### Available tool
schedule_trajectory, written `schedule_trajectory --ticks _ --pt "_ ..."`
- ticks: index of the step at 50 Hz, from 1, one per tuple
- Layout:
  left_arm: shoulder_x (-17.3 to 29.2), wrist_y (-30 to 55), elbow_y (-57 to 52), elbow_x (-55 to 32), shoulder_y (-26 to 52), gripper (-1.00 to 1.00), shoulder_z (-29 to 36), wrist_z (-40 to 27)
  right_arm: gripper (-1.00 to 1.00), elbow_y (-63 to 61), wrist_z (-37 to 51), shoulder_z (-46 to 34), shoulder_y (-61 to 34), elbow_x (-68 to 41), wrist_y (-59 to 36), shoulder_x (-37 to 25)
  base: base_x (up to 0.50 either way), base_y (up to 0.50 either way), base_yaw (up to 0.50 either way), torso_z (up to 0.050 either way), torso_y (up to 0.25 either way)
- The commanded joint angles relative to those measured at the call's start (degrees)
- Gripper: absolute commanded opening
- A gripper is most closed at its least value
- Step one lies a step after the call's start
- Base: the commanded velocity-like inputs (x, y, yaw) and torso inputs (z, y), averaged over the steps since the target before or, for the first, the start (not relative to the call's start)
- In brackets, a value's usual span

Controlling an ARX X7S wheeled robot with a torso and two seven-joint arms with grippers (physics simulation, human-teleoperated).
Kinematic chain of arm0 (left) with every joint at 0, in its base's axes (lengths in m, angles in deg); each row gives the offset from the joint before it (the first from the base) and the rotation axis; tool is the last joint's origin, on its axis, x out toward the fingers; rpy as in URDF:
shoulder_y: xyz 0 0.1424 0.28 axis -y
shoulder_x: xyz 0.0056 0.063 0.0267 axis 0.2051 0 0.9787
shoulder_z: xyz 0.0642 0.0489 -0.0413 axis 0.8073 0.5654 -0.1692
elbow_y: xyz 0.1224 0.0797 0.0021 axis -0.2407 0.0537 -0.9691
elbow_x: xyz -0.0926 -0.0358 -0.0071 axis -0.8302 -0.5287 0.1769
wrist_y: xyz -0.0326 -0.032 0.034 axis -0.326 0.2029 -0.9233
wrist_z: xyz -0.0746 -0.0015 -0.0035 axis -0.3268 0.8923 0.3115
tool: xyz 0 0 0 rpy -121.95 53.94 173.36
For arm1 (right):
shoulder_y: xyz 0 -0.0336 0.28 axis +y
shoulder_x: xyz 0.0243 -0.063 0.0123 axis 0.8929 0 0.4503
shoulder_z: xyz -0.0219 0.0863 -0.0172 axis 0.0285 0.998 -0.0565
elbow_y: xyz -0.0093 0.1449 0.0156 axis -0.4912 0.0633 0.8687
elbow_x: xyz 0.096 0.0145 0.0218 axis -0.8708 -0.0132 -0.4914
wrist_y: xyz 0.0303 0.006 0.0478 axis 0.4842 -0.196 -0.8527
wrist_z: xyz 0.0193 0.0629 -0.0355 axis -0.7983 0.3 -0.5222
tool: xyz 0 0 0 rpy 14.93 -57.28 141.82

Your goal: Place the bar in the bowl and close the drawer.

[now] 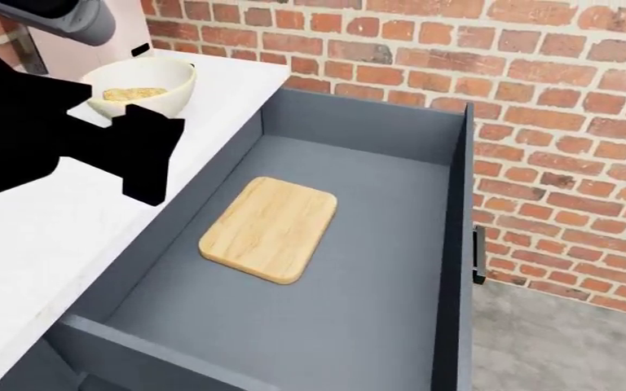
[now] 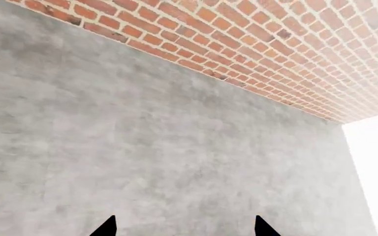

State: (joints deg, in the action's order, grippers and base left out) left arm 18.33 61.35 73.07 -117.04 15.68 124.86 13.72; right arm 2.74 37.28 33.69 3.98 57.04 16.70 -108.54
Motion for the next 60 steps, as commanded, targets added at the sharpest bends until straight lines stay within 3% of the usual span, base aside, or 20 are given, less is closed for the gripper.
schedule_trajectory --ticks 1,15,28,33,49,60 --pt "0.0 -0.1 0.0 0.4 -0.3 1.00 0.2 0.5 1.00 3.7 6.1 -5.9 2.7 2.8 5.9 -0.5 0.00 0.00 0.00 0.000 0.000" --pt "-0.1 -0.2 0.0 0.4 0.0 1.00 0.6 0.5 1.00 10.7 -5.8 -8.6 1.0 -2.0 7.1 -0.3 0.00 0.00 0.00 0.000 0.000" --pt "-0.3 -0.3 0.1 1.4 -0.6 1.00 0.8 1.4 1.00 13.8 -29.0 -9.2 -1.8 -12.1 5.7 1.3 0.00 0.00 0.00 0.000 0.000" --pt "-0.4 -0.3 0.2 1.6 -0.7 1.00 1.0 1.5 1.00 16.0 -34.1 -9.5 -2.6 -14.4 5.0 1.0 0.00 0.00 0.00 0.000 0.000" --pt "-0.3 -0.5 0.1 1.9 -0.7 1.00 1.3 1.8 1.00 18.2 -40.0 -9.5 -3.1 -18.4 4.1 0.8 0.00 0.00 0.00 0.000 0.000" --pt "-0.4 -0.6 0.1 1.6 -0.3 1.00 1.6 1.7 1.00 23.7 -36.5 -6.4 -5.9 -22.4 5.4 1.7 0.00 0.00 0.00 0.000 0.000"
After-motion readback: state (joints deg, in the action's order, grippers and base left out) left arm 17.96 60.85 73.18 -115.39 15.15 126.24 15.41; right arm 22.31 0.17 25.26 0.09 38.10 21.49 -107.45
